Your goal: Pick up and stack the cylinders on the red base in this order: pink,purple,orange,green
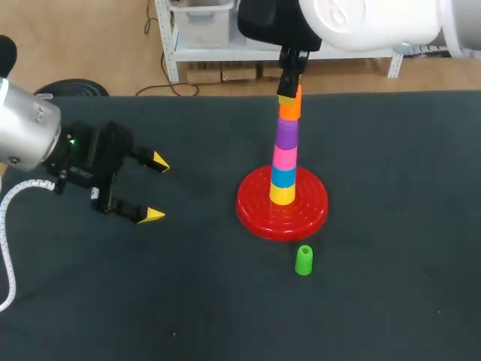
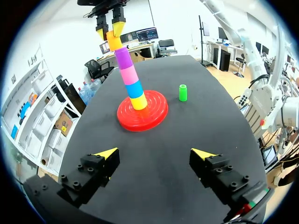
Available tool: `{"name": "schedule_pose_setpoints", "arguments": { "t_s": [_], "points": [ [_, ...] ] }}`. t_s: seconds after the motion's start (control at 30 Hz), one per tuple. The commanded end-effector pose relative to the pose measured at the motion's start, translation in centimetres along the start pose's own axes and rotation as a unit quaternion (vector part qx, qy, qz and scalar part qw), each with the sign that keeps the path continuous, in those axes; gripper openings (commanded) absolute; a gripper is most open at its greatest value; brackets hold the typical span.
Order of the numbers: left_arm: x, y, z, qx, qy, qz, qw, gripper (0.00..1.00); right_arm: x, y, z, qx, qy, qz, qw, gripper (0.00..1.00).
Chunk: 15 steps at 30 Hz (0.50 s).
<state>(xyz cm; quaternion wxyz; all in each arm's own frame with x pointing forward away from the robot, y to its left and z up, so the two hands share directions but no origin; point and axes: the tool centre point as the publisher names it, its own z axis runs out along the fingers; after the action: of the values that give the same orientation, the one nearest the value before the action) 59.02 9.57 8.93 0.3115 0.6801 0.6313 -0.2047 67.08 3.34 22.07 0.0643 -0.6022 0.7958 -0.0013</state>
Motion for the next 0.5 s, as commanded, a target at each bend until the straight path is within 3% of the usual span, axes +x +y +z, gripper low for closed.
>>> {"name": "schedule_pose_setpoints", "arguments": {
  "t_s": [0.03, 0.5],
  "points": [
    [0.1, 0.1, 0.0, 0.000, -0.001, 0.001, 1.000, 1.00, -0.1, -0.1, 0.2, -0.001, 0.000, 0.000, 1.000, 0.00],
    [0.1, 0.1, 0.0, 0.000, -0.001, 0.001, 1.000, 1.00, -0.1, 0.5, -0.9, 0.011, 0.003, -0.004, 1.000, 0.00]
  ]
}}
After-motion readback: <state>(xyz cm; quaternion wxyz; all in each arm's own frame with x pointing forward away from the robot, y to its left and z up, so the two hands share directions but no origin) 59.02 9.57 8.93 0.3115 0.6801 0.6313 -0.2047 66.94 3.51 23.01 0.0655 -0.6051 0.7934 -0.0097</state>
